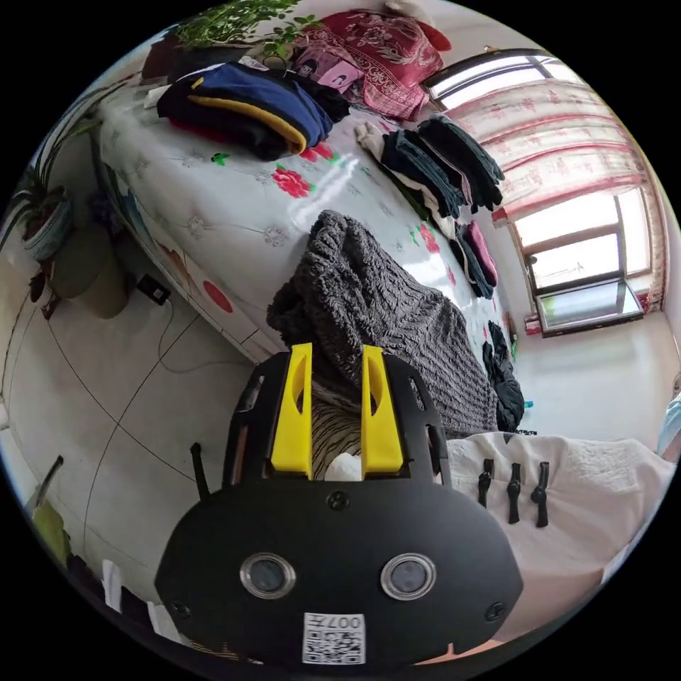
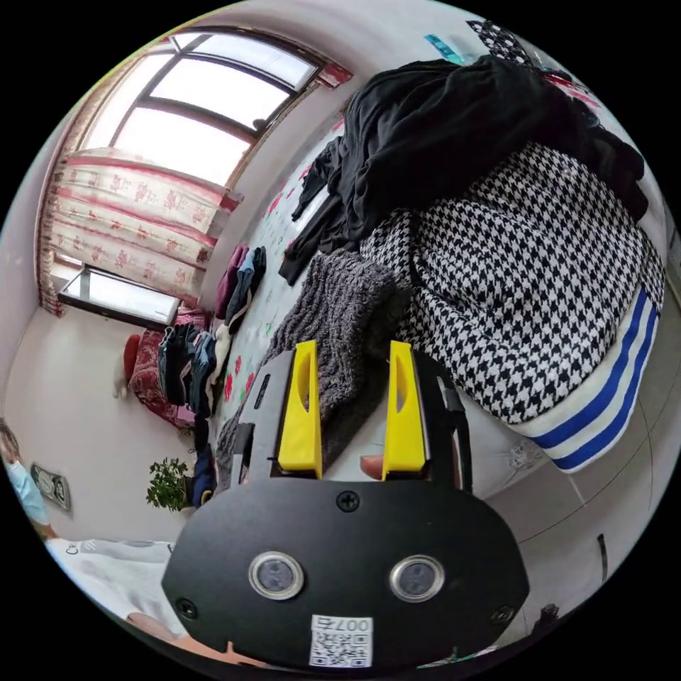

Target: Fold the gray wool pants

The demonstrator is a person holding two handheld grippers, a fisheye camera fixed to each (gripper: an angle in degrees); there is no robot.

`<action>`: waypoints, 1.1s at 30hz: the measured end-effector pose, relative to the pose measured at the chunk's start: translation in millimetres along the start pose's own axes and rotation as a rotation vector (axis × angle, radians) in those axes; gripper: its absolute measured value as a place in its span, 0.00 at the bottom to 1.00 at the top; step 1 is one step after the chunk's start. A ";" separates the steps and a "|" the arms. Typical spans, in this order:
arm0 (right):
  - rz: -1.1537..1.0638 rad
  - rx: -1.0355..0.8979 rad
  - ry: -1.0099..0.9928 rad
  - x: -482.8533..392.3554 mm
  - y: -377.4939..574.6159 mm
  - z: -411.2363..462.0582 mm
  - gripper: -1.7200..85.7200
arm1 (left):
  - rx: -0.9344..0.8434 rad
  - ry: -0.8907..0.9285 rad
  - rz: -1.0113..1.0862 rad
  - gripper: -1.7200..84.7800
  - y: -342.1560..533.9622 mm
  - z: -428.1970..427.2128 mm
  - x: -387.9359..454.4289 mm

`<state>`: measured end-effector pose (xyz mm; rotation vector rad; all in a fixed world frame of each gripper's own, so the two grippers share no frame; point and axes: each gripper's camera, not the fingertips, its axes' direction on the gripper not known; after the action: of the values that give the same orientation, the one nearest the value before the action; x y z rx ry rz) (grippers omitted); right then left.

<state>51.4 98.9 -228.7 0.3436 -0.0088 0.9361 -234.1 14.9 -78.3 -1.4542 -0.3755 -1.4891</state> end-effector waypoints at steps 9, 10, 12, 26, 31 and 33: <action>0.078 -0.048 -0.204 -7.6 -54.2 42.1 0.09 | 0.005 0.206 -0.336 0.17 -37.9 43.4 -61.9; 0.016 0.010 -0.273 -18.8 -64.5 21.0 0.08 | 0.003 0.199 -0.324 0.16 -43.0 40.6 -59.4; -0.080 0.069 -0.306 -28.1 -74.2 -11.4 0.08 | -0.030 0.140 -0.240 0.16 -61.9 30.3 -49.0; 0.181 0.159 -0.277 9.4 -33.6 -6.4 0.09 | 0.074 0.199 -0.310 0.18 -72.6 -66.5 -117.5; -0.615 -0.106 -0.111 -196.4 -5.7 31.9 0.10 | 0.173 0.341 -0.379 0.20 -66.0 -81.3 -140.5; -0.941 -0.238 -0.054 -265.3 51.1 61.3 0.10 | 0.163 0.361 -0.369 0.21 -68.2 -76.3 -142.7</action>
<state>-138.7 -100.1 -197.3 0.1174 -0.0065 -0.0098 -360.8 47.1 -195.5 -0.9954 -0.5475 -1.9271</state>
